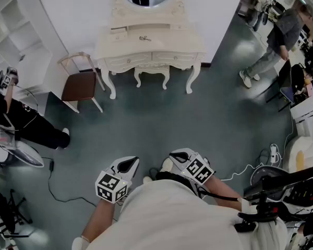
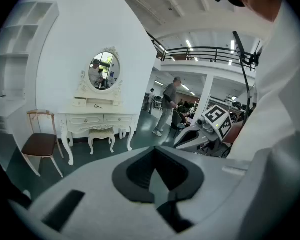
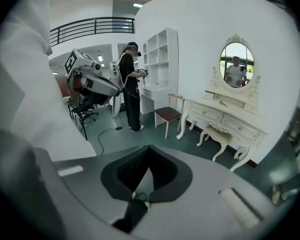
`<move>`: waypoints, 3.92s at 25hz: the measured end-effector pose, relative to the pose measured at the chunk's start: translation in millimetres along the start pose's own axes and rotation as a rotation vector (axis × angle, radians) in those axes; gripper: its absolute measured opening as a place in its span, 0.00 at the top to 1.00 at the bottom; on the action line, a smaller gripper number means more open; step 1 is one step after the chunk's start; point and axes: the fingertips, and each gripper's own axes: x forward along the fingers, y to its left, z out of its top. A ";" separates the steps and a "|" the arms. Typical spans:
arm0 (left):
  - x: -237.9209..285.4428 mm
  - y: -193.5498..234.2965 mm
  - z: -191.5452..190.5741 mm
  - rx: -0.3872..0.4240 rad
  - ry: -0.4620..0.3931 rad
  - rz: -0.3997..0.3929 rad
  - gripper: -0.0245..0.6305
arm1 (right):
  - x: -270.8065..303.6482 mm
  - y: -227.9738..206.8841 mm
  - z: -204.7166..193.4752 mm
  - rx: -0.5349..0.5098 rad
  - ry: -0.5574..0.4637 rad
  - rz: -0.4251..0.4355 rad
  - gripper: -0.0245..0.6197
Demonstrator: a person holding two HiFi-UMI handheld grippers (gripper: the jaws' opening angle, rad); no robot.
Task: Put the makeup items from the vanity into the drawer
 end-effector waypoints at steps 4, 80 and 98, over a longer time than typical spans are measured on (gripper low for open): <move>-21.7 24.2 -10.5 0.022 -0.005 0.005 0.96 | 20.4 20.2 11.5 0.001 0.007 -0.006 0.96; 301.3 659.1 402.9 -0.037 -0.009 0.060 0.96 | 457.1 -768.3 344.3 -0.075 0.104 -0.221 0.85; 362.5 702.8 451.4 -0.115 0.000 0.222 0.96 | 542.9 -872.4 313.4 -0.202 0.266 -0.120 0.87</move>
